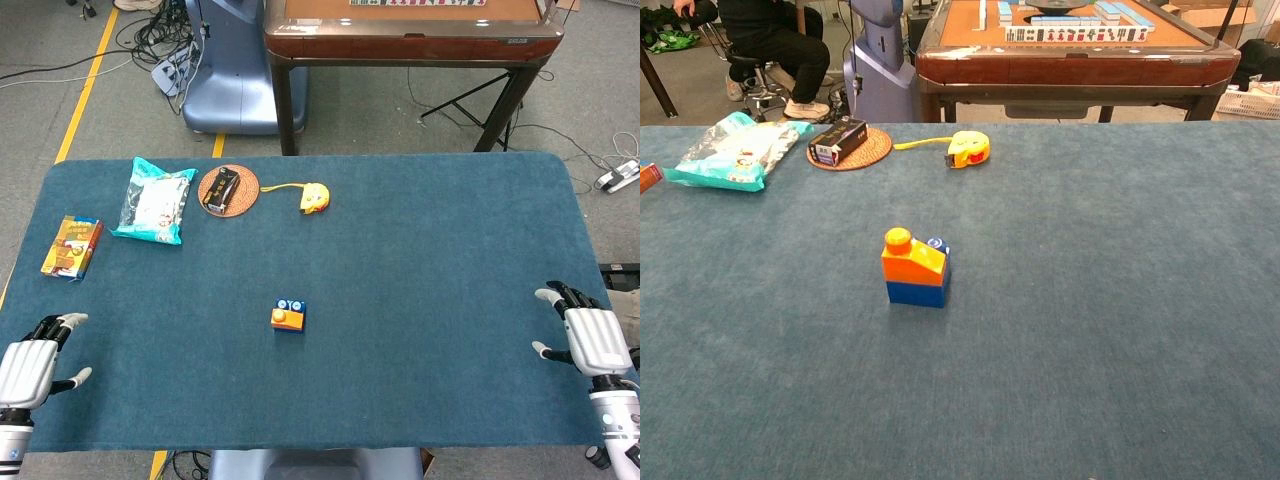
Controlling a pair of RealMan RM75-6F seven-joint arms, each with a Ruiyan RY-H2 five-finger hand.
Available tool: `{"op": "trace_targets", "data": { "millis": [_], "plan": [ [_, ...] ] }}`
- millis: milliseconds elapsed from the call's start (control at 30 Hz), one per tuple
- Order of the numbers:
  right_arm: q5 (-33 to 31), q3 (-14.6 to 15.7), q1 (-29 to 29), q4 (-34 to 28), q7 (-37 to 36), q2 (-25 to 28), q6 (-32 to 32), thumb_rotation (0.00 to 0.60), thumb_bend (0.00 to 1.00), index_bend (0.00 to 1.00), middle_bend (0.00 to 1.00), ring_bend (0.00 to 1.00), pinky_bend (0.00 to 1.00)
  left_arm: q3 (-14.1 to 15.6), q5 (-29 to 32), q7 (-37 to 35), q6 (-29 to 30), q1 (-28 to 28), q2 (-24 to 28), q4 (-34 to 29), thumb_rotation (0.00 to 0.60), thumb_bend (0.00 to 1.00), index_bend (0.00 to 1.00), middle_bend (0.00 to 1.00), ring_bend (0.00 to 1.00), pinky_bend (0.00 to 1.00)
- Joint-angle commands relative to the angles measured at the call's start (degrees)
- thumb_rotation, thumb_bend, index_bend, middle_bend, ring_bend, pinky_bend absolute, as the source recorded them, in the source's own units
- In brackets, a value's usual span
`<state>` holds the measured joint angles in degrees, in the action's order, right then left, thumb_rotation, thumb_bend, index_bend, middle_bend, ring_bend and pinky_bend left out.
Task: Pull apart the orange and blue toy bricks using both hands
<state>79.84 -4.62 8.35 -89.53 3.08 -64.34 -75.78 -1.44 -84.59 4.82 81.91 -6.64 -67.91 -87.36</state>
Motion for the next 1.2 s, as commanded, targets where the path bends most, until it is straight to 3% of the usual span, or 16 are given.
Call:
{"op": "trace_targets", "data": {
  "millis": [33,167,200,467,567,767,967,1200],
  "plan": [
    [0.1,0.0,0.2,0.0,-0.1,0.0,0.2,0.600,0.03,0.26,0.17,0.21,0.31,-0.1,-0.2,-0.5,0.7,0.2,-0.7,0.7,0.600,0.11,0.28,0.36,0.35,0.63],
    [0.0,-0.3,0.8,0.5,-1.2,0.2,1.1,0.600,0.03,0.25,0.17,0.21,0.31,-0.1,-1.2,-2.4,0.2,-0.4,-0.2,-0.8,0.600,0.11,0.26,0.49,0.65,0.96],
    [0.0,-0.3,1.0,0.6,-1.3,0.3,1.3,0.600,0.04,0.26,0.17,0.21,0.31,-0.2,-1.7,-2.6,0.2,-0.7,-0.1,-1.1,0.600,0.11,0.26,0.52,0.69,0.99],
    [-0.1,-1.5,2.1,-1.2,-1.5,3.4,1.4,0.600,0.05,0.26,0.20,0.21,0.38,-2.5,-6.6,-2.3,-2.6,-6.8,-1.3,-5.8,0.600,0.11,0.26,0.93,0.99,1.00],
    [0.0,-2.0,2.1,-2.1,-2.3,4.4,0.9,0.600,0.05,0.26,0.22,0.21,0.39,-3.6,-7.2,-1.8,-5.9,-9.9,-1.5,-9.0,0.600,0.09,0.26,1.00,1.00,1.00],
    [-0.7,-2.4,2.4,-2.6,-3.2,6.0,1.4,0.600,0.05,0.27,0.24,0.21,0.40,-6.3,-4.2,0.5,-15.3,-17.1,-1.9,-14.9,0.600,0.03,0.26,1.00,1.00,1.00],
    [-1.3,-2.9,2.8,-3.2,-3.8,7.4,1.6,0.600,0.05,0.28,0.25,0.21,0.40,-9.5,4.0,6.0,-25.3,-24.3,-3.9,-18.3,0.600,0.02,0.26,1.00,1.00,1.00],
    [-1.9,-3.3,2.8,-3.7,-4.2,8.7,1.6,0.600,0.05,0.28,0.26,0.21,0.40,-11.7,13.1,12.1,-31.5,-31.2,-8.3,-18.0,0.600,0.02,0.26,1.00,1.00,1.00]
  ]
}}
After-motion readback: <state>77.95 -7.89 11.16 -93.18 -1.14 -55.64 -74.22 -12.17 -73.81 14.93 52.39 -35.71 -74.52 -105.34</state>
